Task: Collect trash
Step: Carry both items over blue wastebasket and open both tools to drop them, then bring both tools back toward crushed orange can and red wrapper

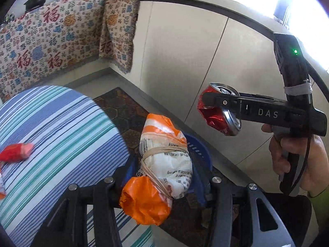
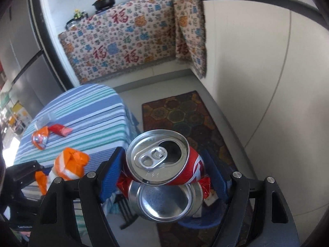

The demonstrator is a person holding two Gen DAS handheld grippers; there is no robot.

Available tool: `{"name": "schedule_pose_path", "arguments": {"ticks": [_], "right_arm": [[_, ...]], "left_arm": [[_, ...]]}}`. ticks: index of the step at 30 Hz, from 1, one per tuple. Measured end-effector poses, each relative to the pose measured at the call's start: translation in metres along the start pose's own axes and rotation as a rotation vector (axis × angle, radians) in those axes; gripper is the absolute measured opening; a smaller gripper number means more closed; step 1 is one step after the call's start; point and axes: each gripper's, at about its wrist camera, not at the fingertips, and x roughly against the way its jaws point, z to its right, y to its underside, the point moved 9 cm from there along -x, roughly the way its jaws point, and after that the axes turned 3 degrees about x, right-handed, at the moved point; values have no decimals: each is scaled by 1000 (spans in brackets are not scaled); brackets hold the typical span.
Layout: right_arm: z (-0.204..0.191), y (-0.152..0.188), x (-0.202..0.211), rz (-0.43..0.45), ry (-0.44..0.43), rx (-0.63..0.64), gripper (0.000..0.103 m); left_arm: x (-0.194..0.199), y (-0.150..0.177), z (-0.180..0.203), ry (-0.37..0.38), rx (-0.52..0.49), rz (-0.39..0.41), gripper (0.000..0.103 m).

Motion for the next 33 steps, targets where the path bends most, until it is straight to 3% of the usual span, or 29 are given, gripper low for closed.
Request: {"name": "schedule_pose_path", "arguments": {"ticks": [9, 21, 23, 25, 26, 33], "right_arm": [[87, 15, -32, -45, 66, -148, 79], [130, 33, -71, -96, 69, -257, 79], [135, 35, -73, -102, 67, -275, 79], [139, 37, -74, -104, 65, -290, 81], [141, 37, -75, -103, 57, -300, 86], [148, 30, -62, -51, 49, -337, 87]], "left_arm": [[-87, -7, 42, 16, -24, -55, 51], [-151, 1, 53, -17, -67, -102, 52], [-158, 4, 53, -21, -73, -99, 55], [-166, 7, 52, -29, -71, -107, 72], [-171, 6, 52, -32, -68, -113, 74], [-171, -4, 45, -51, -37, -98, 74]]}}
